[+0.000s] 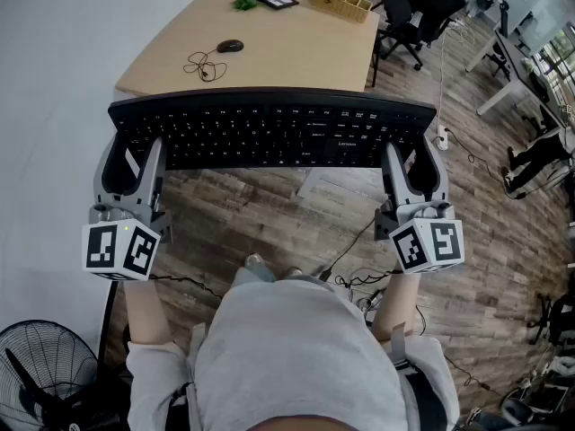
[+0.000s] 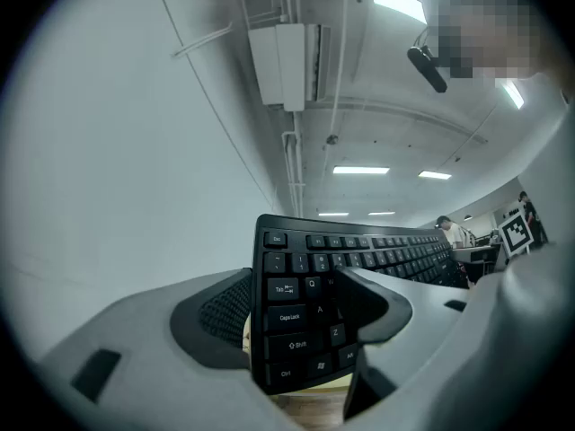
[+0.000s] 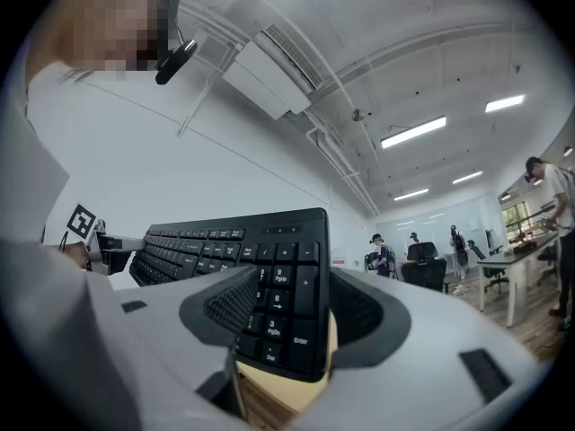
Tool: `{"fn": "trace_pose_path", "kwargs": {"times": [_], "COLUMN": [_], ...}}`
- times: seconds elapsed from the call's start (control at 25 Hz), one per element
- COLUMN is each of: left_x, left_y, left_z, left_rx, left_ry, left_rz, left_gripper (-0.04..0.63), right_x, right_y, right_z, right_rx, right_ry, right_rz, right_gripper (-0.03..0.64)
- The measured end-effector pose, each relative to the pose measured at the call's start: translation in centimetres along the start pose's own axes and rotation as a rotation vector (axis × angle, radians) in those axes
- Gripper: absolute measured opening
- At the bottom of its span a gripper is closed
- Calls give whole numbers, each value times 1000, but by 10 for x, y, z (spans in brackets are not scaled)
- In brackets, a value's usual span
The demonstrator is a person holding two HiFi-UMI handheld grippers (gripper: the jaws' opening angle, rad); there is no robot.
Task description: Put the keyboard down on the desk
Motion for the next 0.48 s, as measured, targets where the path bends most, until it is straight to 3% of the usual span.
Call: {"fn": "trace_pose_path", "kwargs": {"times": [0.48], "left_x": [8], "left_y": [-4], "left_z": [-2], "left_rx": [-25], "left_ry": [-1], "left_rz": [-5], "left_gripper": [265], "right_x": [8], "right_y": [5], "right_z": [-5], "right_rx": [-27], "right_ry": [4], "right_rz": [3], "right_gripper": [239]}}
Point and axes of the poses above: the fingertips, and each gripper's own axes: y backward along the fingers, z to its right, x out of its top, the point moved 3 cm from there along y, backward along the fingers, and after that the axes turned 10 degrees about x, right-handed, at the moved point
